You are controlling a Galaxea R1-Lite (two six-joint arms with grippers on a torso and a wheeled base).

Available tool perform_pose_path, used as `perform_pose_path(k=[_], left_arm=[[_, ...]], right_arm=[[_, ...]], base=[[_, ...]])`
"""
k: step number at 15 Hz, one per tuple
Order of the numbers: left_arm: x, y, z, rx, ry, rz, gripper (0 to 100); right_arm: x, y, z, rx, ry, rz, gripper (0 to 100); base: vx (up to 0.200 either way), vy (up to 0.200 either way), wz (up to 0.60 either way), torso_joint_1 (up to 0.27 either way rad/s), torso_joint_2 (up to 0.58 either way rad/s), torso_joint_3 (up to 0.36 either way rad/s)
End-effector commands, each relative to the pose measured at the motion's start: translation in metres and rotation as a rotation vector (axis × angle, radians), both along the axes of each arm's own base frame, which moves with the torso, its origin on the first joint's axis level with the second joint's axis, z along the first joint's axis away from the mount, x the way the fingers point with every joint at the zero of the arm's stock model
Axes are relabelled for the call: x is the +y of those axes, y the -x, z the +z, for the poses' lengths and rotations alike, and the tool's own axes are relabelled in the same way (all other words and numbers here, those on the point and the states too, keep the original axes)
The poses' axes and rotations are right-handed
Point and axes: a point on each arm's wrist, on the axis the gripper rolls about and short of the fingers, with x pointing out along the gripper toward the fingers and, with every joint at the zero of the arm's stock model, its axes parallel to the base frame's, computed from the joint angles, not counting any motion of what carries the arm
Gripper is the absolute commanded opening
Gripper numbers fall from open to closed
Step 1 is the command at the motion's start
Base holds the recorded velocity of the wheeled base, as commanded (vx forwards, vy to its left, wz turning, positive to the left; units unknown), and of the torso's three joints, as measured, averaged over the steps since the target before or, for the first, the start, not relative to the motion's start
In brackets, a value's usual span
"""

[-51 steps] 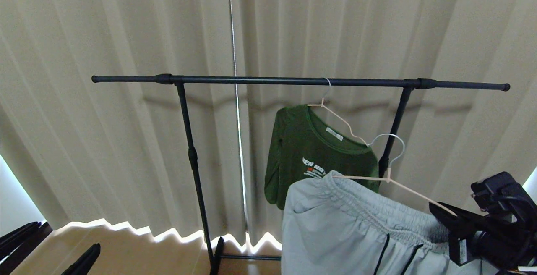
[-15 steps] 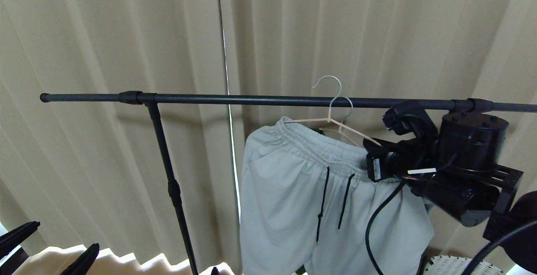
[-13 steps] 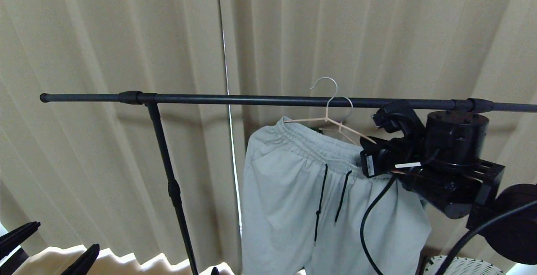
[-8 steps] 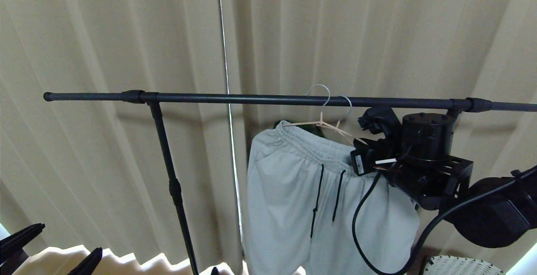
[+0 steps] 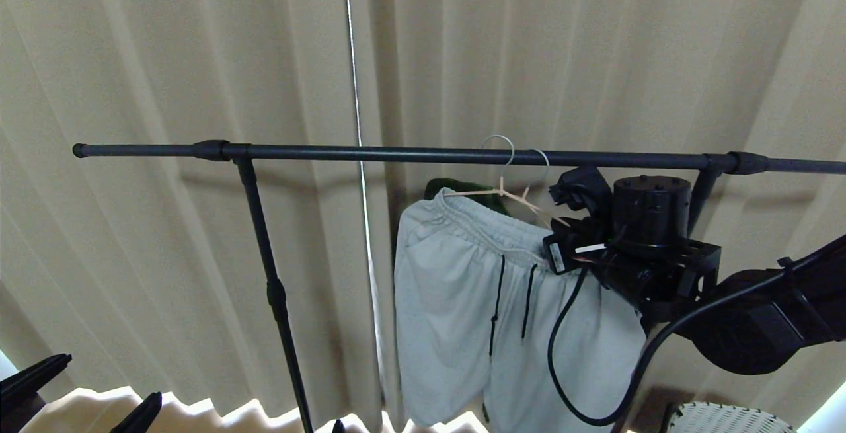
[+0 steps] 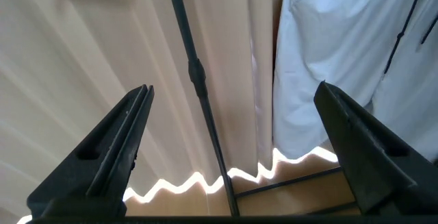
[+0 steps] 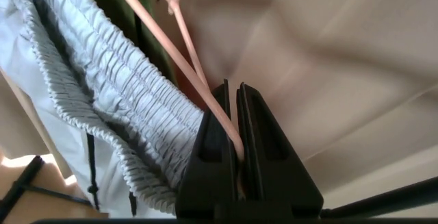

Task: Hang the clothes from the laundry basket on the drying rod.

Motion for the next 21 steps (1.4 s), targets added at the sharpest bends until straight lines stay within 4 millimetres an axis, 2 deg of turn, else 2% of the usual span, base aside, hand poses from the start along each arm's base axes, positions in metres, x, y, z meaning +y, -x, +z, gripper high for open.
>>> perform_pose_path(k=[1, 5, 14, 21], left_arm=[[0.000, 0.000, 0.000, -0.001, 0.000, 0.001, 100], [0.000, 0.000, 0.000, 0.002, 0.000, -0.001, 100], [0.000, 0.001, 0.000, -0.003, 0.001, -0.001, 100], [0.000, 0.001, 0.000, -0.003, 0.001, -0.001, 100]], right_arm=[[0.006, 0.000, 0.001, 0.007, 0.005, 0.013, 0], [0.014, 0.004, -0.001, 0.032, 0.020, 0.039, 0], [0.008, 0.012, -0.005, 0.076, 0.060, -0.001, 0], [0.002, 0.010, -0.002, 0.070, 0.056, -0.018, 0]], base=[[0.000, 0.000, 0.00, 0.000, 0.00, 0.000], [0.000, 0.000, 0.00, 0.000, 0.00, 0.000], [0.000, 0.000, 0.00, 0.000, 0.00, 0.000], [0.000, 0.000, 0.00, 0.000, 0.00, 0.000]])
